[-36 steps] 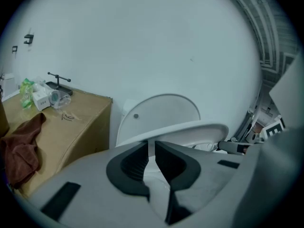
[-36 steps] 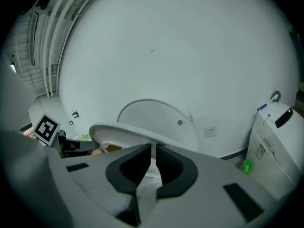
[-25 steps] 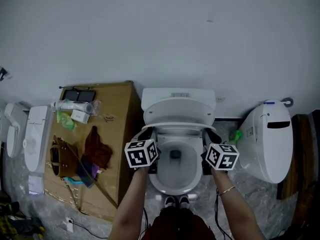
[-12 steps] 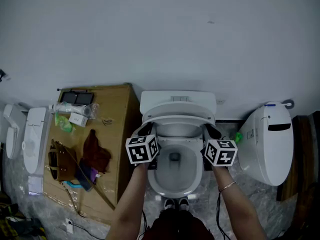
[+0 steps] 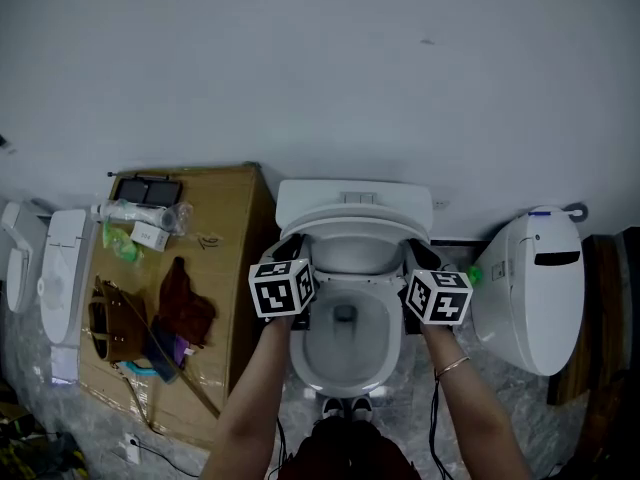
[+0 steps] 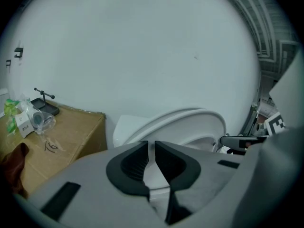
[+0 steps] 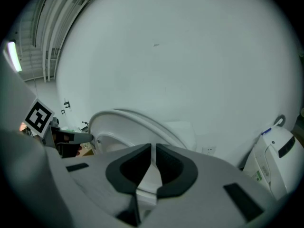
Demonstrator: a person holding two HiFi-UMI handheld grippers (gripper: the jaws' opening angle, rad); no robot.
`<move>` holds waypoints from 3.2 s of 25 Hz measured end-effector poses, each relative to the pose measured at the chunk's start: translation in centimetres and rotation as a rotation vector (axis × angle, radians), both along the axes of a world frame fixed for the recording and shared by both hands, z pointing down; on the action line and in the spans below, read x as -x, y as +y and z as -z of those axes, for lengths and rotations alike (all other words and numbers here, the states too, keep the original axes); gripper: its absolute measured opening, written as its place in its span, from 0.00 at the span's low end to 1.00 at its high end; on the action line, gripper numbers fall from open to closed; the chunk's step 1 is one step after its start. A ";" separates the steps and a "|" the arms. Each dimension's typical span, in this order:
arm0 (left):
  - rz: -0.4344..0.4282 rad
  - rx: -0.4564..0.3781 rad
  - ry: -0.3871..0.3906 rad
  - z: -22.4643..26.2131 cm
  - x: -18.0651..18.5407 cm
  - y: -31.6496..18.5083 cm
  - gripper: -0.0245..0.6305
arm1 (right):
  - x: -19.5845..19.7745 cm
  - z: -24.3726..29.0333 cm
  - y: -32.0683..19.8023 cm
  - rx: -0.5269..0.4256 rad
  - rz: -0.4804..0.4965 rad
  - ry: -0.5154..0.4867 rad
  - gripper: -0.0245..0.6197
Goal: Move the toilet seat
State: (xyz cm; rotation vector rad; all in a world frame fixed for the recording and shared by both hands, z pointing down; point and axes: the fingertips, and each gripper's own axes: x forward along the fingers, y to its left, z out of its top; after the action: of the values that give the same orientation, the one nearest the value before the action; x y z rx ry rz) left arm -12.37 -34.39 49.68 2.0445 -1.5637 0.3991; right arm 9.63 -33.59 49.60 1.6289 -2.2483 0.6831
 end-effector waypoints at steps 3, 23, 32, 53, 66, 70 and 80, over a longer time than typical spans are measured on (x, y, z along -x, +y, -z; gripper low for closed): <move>-0.006 -0.001 -0.006 0.0 0.0 -0.4 0.13 | 0.0 0.0 -0.4 0.003 0.006 0.002 0.10; 0.013 -0.050 0.035 1.6 -0.1 -1.0 0.13 | 0.1 0.8 -0.7 0.002 0.008 -0.004 0.10; -0.013 -0.159 0.013 5.1 0.1 3.2 0.09 | 1.6 5.0 3.4 -0.099 0.051 -0.076 0.09; -0.058 -0.308 -0.034 13.3 -1.4 16.1 0.08 | 1.5 14.0 15.7 -0.240 0.066 -0.126 0.06; -0.060 -0.360 -0.037 16.7 -2.6 23.2 0.08 | 1.1 17.1 22.2 -0.283 0.105 -0.090 0.06; -0.060 -0.371 -0.040 17.5 -3.1 24.7 0.08 | 0.9 17.6 24.0 -0.289 0.114 -0.081 0.06; -0.069 -0.375 -0.047 18.1 -3.8 27.5 0.08 | 1.1 16.9 27.4 -0.267 0.141 -0.082 0.06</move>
State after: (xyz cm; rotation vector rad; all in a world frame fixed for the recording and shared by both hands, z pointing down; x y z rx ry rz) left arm -8.54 -6.88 31.60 2.3902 -1.7018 0.1887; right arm 8.54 -6.22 32.69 1.5584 -2.5774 0.4369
